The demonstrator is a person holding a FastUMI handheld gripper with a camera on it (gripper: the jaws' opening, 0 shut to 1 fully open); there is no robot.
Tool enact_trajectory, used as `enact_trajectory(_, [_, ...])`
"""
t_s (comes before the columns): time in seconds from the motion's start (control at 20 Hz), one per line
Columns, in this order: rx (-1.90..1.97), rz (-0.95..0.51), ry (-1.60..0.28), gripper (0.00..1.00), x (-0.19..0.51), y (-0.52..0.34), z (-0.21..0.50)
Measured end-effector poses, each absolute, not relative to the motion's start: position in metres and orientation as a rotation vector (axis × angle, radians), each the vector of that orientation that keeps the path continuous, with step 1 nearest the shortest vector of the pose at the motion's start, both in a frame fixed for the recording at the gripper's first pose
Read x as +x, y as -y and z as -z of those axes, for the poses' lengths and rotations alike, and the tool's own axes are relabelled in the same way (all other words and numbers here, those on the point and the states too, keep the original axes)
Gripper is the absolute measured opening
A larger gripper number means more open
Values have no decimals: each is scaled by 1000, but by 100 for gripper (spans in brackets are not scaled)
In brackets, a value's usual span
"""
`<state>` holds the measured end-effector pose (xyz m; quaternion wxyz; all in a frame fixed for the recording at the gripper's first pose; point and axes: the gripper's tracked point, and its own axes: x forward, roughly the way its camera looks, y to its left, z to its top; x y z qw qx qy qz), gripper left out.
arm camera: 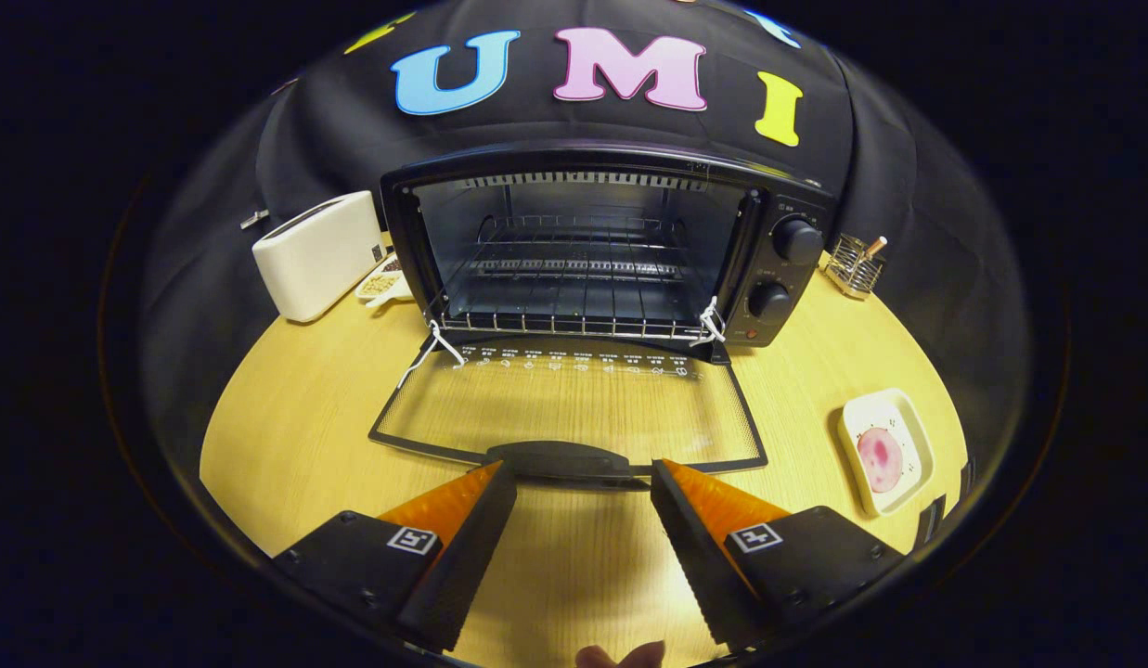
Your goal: Open the toaster oven, put the food inside, and close the toaster oven door.
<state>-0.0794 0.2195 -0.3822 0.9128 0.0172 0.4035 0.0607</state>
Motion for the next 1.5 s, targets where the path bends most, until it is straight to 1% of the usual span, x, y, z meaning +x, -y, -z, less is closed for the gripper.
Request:
enact_trajectory(0.15, [65, -157, -821, 97, -78, -218, 372])
enact_trajectory(0.35, [75, -237, -773, 97, -76, -201, 337])
enact_trajectory(0.5, [71, -300, -741, 97, -76, -178, 311])
enact_trajectory(0.7, [62, -333, -699, 97, -75, -128, 278])
enact_trajectory(0.9, [68, -295, -660, 97, -70, -63, 255])
enact_trajectory(1.1, [94, -192, -631, 97, -57, 10, 245])
enact_trajectory(1.35, [96, -91, -633, 97, -48, 83, 250])
enact_trajectory(1.5, [76, -80, -654, 97, -45, 109, 259])
